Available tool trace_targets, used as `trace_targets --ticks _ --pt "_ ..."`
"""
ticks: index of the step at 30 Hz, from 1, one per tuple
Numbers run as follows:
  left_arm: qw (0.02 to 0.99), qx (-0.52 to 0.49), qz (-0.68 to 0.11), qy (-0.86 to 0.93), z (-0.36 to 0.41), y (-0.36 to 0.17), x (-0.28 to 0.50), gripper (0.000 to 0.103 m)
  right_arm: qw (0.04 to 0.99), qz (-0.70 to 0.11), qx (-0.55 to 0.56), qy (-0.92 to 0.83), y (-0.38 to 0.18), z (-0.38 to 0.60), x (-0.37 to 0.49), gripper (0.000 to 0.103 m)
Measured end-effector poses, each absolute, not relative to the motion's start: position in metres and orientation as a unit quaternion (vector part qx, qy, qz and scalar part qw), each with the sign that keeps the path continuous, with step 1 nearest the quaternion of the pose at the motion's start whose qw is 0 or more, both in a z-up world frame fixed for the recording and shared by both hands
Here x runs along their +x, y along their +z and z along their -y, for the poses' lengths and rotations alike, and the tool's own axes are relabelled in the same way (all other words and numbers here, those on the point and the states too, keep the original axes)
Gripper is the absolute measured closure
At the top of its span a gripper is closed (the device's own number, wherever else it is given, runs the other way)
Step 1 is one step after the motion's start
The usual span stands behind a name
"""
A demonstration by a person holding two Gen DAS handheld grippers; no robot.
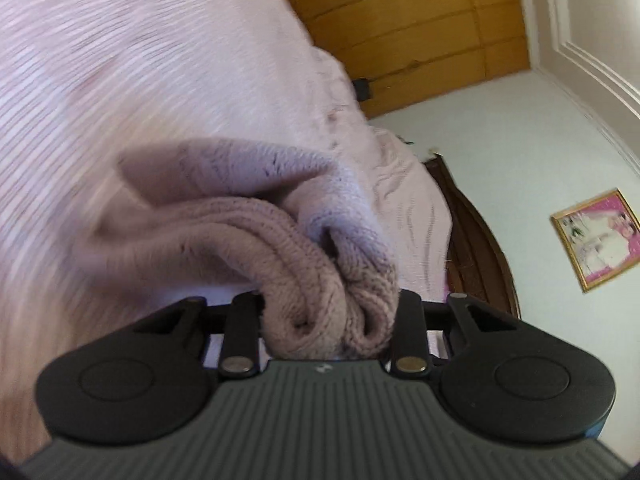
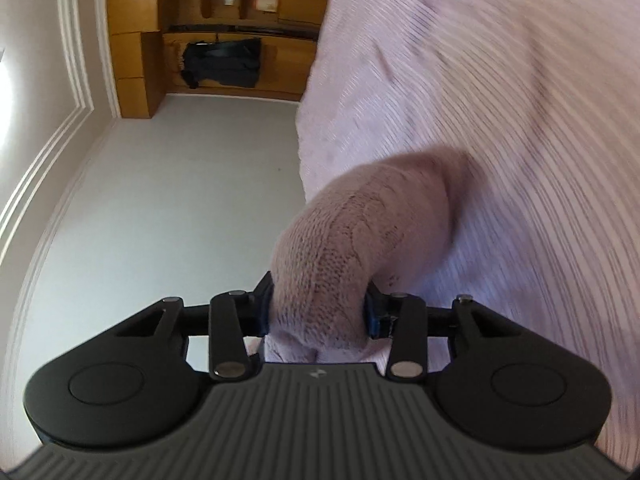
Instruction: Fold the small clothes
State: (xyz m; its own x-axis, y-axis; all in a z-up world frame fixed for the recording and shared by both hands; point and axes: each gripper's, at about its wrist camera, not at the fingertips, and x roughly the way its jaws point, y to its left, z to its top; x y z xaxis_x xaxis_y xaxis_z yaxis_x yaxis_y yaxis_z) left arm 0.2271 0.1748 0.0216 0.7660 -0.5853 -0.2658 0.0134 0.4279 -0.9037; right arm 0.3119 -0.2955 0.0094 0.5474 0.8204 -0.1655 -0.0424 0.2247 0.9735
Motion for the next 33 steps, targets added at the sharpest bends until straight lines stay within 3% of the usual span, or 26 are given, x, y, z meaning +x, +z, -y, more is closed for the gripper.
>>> trace_targets --ticks 5,9,11,16,18,33 --pt "0.814 -0.483 -0.218 -0.238 -0.16 0.05 0.294 0.07 0.708 -0.274 0.549 0.349 0.046 0.309 0.369 0.058" --pt "0.811 -0.503 -0.157 -0.255 -0.147 0.017 0.325 0.069 0.706 -0.235 0.554 0.373 0.024 0.32 0.398 0.058" --pt "0.805 -0.511 -0.169 -0.249 -0.141 -0.017 0.334 0.069 0.707 -0.253 0.56 0.351 -0.004 0.328 0.403 0.058" --pt "0.773 -0.532 -0.29 -0.189 -0.128 -0.113 0.336 0.069 0.686 -0.367 0.579 0.246 -0.096 0.344 0.396 0.058" --pt "0.772 -0.541 -0.274 -0.192 -0.125 -0.127 0.318 0.069 0.675 -0.355 0.594 0.255 -0.113 0.347 0.385 0.059" --pt "0.779 -0.519 -0.303 -0.175 -0.083 -0.095 0.267 0.07 0.688 -0.382 0.574 0.226 -0.089 0.353 0.328 0.062"
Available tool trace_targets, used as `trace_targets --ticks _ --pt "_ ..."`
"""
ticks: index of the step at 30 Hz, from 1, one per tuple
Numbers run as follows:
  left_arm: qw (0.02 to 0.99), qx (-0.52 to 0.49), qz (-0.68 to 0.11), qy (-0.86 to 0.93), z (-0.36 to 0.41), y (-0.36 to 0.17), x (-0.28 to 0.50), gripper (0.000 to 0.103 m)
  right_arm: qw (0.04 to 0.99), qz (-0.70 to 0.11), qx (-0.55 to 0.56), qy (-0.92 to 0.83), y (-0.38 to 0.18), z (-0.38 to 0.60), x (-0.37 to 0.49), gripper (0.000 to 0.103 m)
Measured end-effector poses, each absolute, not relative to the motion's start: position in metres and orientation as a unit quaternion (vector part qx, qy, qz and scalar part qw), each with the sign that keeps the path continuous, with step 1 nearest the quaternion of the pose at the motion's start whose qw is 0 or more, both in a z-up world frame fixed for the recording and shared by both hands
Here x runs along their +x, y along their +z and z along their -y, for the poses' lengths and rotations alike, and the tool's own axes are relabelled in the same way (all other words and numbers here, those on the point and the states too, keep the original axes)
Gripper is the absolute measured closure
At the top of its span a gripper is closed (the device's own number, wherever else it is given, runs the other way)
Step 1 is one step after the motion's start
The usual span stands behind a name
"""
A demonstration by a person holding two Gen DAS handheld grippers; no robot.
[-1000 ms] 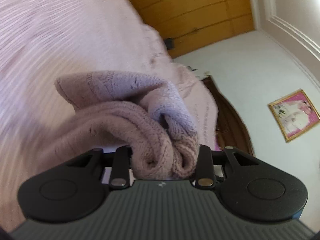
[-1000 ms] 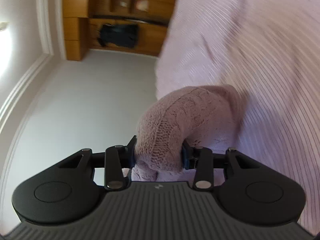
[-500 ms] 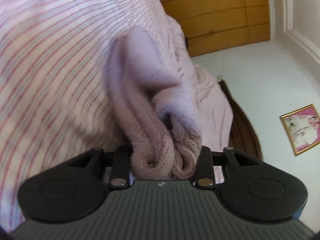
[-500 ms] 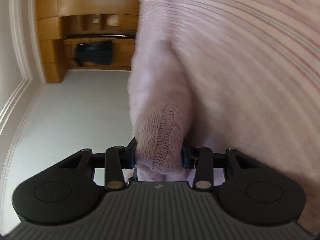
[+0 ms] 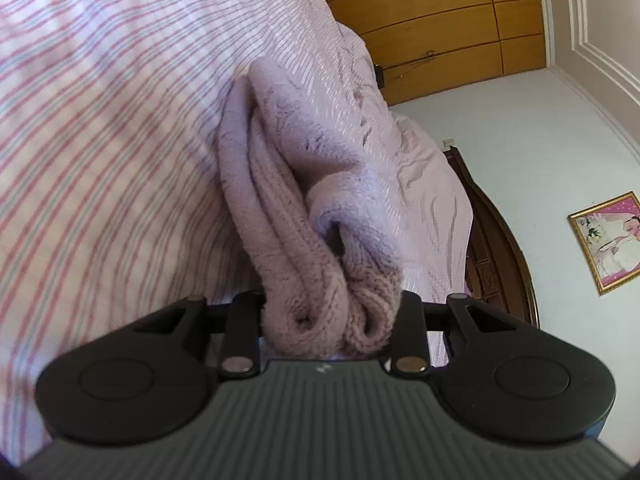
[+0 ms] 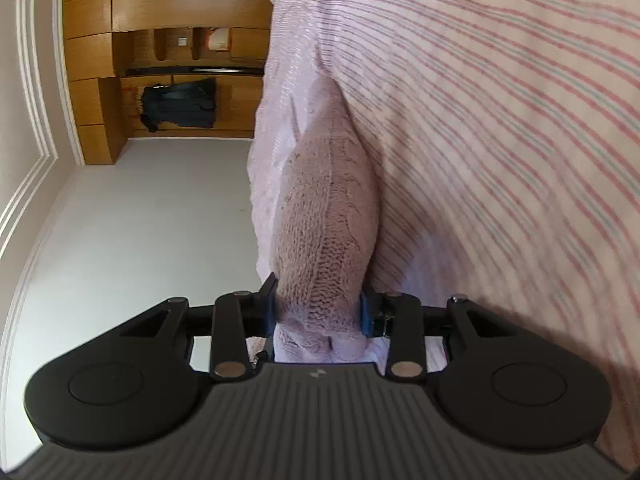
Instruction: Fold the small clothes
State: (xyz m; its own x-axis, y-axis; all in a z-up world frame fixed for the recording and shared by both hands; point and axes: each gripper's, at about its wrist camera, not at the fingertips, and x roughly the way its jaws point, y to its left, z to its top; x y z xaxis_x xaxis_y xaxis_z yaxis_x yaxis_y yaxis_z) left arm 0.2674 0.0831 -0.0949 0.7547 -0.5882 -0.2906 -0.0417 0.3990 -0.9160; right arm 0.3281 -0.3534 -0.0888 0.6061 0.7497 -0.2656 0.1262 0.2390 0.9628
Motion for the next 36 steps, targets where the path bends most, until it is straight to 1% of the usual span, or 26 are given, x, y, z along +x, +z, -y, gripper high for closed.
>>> trace_targets --ticks 2,4,7,11,12,13,14,17,20,24,26,27,28,29,30,31,32,33,36 --pt "0.783 -0.513 -0.309 -0.167 -0.08 -0.098 0.258 0.069 0.692 -0.383 0.571 0.222 -0.089 0.355 0.317 0.061" --pt "0.79 -0.504 -0.316 -0.148 -0.078 -0.099 0.253 0.064 0.698 -0.386 0.563 0.218 -0.089 0.356 0.308 0.06" --pt "0.794 -0.5 -0.316 -0.136 -0.08 -0.098 0.235 0.06 0.706 -0.387 0.554 0.213 -0.094 0.357 0.304 0.06" --pt "0.823 -0.451 -0.32 -0.133 -0.081 -0.088 0.201 0.053 0.739 -0.39 0.506 0.212 -0.083 0.363 0.281 0.06" --pt "0.829 -0.44 -0.319 -0.131 -0.081 -0.085 0.191 0.05 0.744 -0.39 0.498 0.215 -0.081 0.367 0.271 0.06" --pt "0.835 -0.429 -0.318 -0.132 -0.083 -0.081 0.178 0.044 0.748 -0.387 0.492 0.221 -0.079 0.368 0.263 0.06" --pt "0.84 -0.42 -0.316 -0.132 -0.082 -0.078 0.169 0.043 0.75 -0.385 0.488 0.225 -0.078 0.37 0.256 0.06" --pt "0.864 -0.379 -0.307 -0.125 -0.083 -0.066 0.141 0.042 0.764 -0.379 0.465 0.237 -0.072 0.372 0.233 0.06" --pt "0.901 -0.311 -0.282 -0.113 -0.079 -0.041 0.125 0.035 0.8 -0.345 0.418 0.258 -0.055 0.372 0.207 0.06" --pt "0.965 -0.127 -0.221 -0.065 -0.048 0.003 0.111 0.034 0.851 -0.291 0.328 0.29 -0.022 0.359 0.189 0.058" --pt "0.978 -0.072 -0.187 -0.056 -0.036 0.021 0.106 0.031 0.868 -0.259 0.292 0.307 -0.006 0.352 0.184 0.057" --pt "0.982 -0.054 -0.169 -0.058 -0.032 0.029 0.103 0.024 0.879 -0.237 0.268 0.314 0.004 0.347 0.181 0.052" --pt "0.986 -0.04 -0.151 -0.061 -0.028 0.035 0.103 0.013 0.89 -0.214 0.244 0.319 0.012 0.342 0.179 0.048" --pt "0.988 -0.026 -0.136 -0.063 -0.024 0.04 0.102 0.008 0.903 -0.184 0.216 0.321 0.02 0.337 0.173 0.037" --pt "0.99 -0.012 -0.124 -0.066 -0.02 0.042 0.103 0.0 0.917 -0.151 0.186 0.319 0.025 0.332 0.168 0.022" --pt "0.991 0.003 -0.116 -0.069 -0.016 0.043 0.105 0.0 0.927 -0.122 0.163 0.315 0.029 0.328 0.163 0.015" --pt "0.991 0.013 -0.114 -0.068 -0.014 0.043 0.109 0.0 0.935 -0.097 0.141 0.309 0.032 0.325 0.159 0.004" --pt "0.991 0.019 -0.116 -0.063 -0.011 0.04 0.114 0.0 0.94 -0.084 0.126 0.307 0.033 0.323 0.157 0.002" --pt "0.99 0.012 -0.127 -0.055 -0.006 0.029 0.127 0.0 0.945 -0.076 0.109 0.3 0.029 0.318 0.164 0.002"
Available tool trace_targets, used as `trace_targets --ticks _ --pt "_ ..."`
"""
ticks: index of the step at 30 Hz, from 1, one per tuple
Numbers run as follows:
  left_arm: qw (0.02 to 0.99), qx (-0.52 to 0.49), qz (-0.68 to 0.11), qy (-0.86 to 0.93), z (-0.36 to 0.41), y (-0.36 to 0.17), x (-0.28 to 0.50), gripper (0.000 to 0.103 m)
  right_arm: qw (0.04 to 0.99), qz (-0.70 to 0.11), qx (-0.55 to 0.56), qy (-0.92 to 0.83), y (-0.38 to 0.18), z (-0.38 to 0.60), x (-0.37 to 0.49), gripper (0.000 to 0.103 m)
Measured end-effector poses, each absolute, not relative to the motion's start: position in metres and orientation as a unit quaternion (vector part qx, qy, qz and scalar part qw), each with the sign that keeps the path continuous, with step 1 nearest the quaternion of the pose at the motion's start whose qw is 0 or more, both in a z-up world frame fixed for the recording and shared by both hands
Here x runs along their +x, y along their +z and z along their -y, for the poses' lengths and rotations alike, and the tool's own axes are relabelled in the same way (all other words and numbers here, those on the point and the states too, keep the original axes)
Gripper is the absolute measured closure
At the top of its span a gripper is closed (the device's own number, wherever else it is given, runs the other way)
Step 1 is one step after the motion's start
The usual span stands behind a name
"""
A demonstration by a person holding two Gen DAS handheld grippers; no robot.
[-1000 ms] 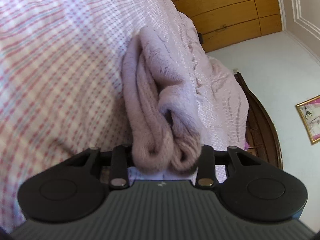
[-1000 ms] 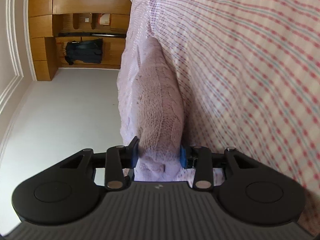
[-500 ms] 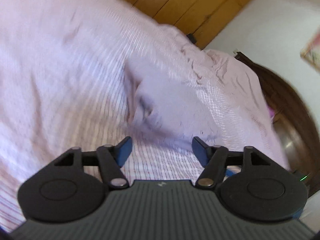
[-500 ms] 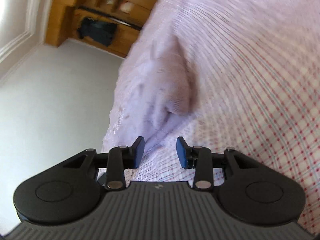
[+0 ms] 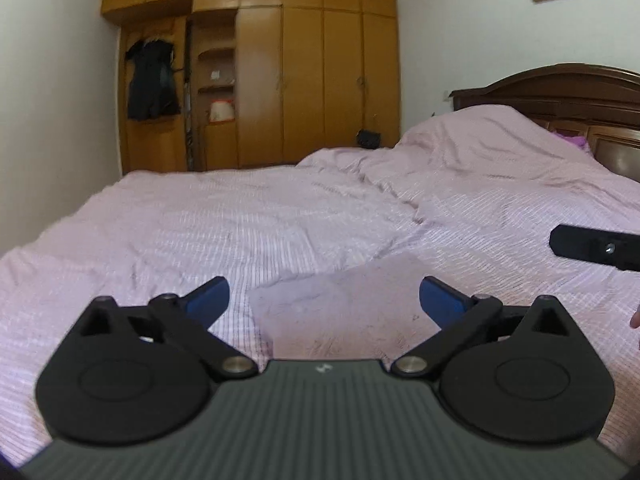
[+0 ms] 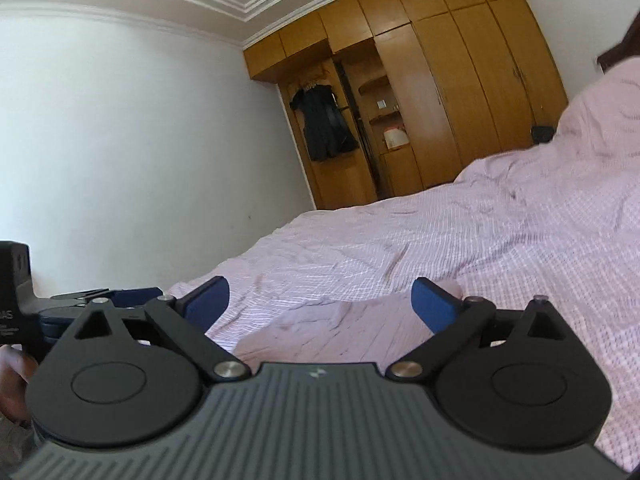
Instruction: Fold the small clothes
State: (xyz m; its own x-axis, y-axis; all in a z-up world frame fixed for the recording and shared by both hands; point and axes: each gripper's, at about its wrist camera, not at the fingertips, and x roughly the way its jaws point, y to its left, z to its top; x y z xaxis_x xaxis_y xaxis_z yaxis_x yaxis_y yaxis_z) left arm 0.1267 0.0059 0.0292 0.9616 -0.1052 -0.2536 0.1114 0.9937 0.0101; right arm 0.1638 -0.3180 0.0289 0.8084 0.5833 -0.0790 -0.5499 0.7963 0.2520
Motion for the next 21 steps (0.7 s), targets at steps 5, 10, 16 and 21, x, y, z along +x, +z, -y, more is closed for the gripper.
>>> trace_targets --ticks 5,10,16,21 --pt "0.991 0.006 -0.111 -0.077 -0.001 0.009 0.146 0.0 0.955 -0.03 0.074 0.284 0.005 0.311 0.174 0.001" --pt "0.99 0.004 -0.115 -0.085 -0.002 -0.007 0.154 0.0 0.956 -0.032 0.047 0.286 -0.033 0.304 0.184 0.0" --pt "0.989 0.012 -0.113 -0.09 -0.005 -0.038 0.157 0.0 0.962 -0.04 0.045 0.265 -0.06 0.302 0.2 0.0" --pt "0.986 -0.003 -0.142 -0.091 -0.008 -0.071 0.168 0.0 0.959 -0.072 0.053 0.269 -0.073 0.297 0.226 0.0"
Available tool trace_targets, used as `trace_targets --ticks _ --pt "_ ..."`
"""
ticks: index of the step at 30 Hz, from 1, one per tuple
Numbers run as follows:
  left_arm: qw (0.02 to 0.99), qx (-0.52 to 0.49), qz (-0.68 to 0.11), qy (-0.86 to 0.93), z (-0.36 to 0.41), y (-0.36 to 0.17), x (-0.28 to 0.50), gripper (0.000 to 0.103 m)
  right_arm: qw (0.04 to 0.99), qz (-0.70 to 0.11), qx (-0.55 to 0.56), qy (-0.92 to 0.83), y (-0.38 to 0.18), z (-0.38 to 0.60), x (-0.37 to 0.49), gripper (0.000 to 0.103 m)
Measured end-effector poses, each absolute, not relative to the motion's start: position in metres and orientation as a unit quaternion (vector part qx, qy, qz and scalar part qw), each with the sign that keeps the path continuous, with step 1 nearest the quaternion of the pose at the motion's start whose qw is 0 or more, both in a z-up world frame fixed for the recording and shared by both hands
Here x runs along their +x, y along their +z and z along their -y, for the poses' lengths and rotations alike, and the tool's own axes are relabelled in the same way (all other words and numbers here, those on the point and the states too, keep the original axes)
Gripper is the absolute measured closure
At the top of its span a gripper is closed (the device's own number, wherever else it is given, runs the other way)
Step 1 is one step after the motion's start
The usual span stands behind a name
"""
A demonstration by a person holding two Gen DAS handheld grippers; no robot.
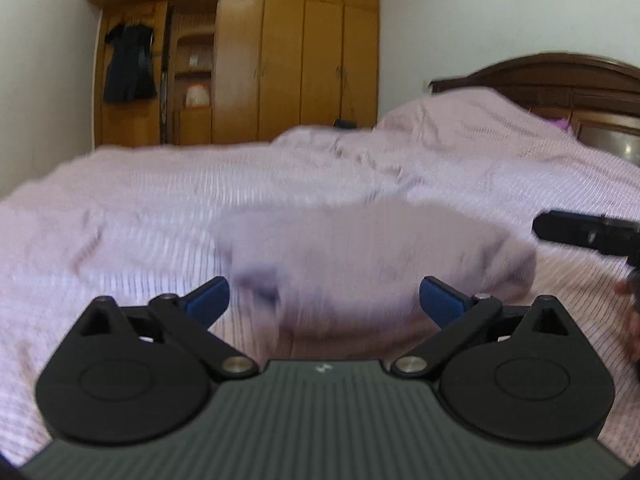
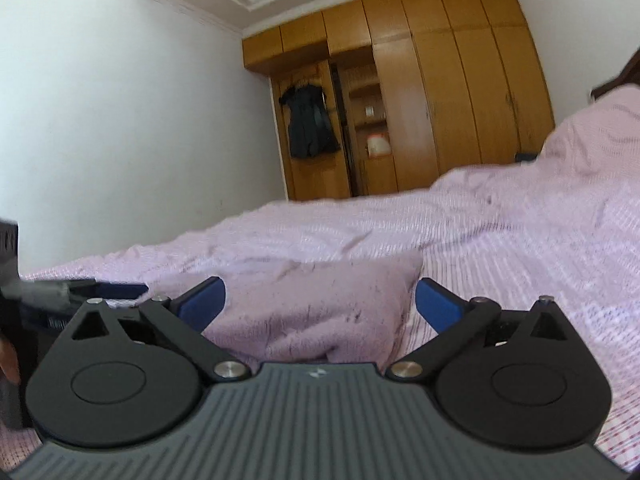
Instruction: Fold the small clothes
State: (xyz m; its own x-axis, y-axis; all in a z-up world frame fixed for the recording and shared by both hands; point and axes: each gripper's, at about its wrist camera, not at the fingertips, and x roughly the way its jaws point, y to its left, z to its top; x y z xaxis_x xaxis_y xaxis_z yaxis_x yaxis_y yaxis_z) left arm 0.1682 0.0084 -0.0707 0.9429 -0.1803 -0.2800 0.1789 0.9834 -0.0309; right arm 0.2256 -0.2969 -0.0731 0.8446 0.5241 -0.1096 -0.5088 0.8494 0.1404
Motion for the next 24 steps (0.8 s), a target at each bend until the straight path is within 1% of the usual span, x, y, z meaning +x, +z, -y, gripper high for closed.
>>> trace_targets --ticks 7,16,24 --pt "0.986 -0.004 -0.136 -0.094 -0.008 -0.069 0.168 0.0 0.957 -0.078 0.049 0.274 -0.074 0.295 0.231 0.0" --pt "0.986 -0.018 -0.138 -0.094 -0.011 -0.069 0.168 0.0 0.955 -0.08 0.006 0.286 -0.069 0.28 0.228 0.0" --pt "0.986 -0.016 -0.136 -0.093 -0.01 -0.069 0.167 0.0 0.954 -0.086 0.009 0.287 -0.073 0.274 0.244 0.0"
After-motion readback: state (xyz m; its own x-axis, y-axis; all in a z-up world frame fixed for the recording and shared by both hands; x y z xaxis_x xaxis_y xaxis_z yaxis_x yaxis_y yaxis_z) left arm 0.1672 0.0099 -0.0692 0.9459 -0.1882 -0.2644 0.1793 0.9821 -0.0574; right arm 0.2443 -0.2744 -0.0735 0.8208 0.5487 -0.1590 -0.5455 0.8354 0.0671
